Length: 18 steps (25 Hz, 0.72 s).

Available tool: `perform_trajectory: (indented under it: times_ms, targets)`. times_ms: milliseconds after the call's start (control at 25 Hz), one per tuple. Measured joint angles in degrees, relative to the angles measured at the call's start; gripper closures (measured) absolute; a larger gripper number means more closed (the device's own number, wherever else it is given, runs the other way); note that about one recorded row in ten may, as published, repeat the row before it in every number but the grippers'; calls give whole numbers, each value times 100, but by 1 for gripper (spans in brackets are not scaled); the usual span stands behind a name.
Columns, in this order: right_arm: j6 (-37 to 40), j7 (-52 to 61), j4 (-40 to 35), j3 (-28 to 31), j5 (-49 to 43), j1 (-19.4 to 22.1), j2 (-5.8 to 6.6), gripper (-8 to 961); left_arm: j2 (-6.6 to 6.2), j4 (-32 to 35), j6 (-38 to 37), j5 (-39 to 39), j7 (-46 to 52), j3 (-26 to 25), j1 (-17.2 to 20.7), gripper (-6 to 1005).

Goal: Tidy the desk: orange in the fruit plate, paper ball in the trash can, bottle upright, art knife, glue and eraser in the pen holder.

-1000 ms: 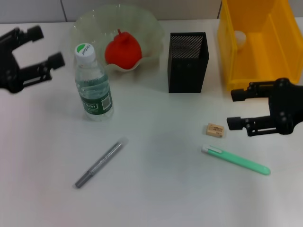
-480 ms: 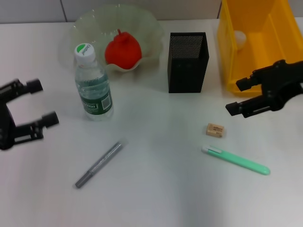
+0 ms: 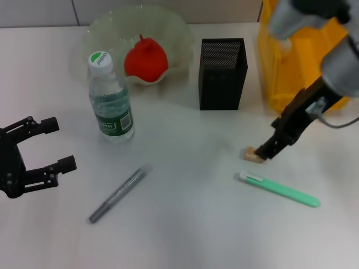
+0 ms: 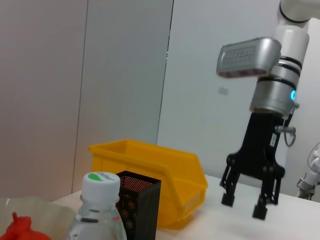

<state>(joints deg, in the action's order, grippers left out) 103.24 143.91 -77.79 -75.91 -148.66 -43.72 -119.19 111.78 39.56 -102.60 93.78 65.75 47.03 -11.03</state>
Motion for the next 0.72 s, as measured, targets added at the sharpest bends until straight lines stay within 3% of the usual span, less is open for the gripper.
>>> perform_trajectory:
  times_ms: [440,720]
  targets:
    - [-891,912,818,-1916,-69,-303,-35,218,-36,-245,108,0,-126,-1,-42,123]
    - [-1200,1097,1161,-2441,-52,-466,-60,222,-14,-251,125,-1,-148,-1,-48,123]
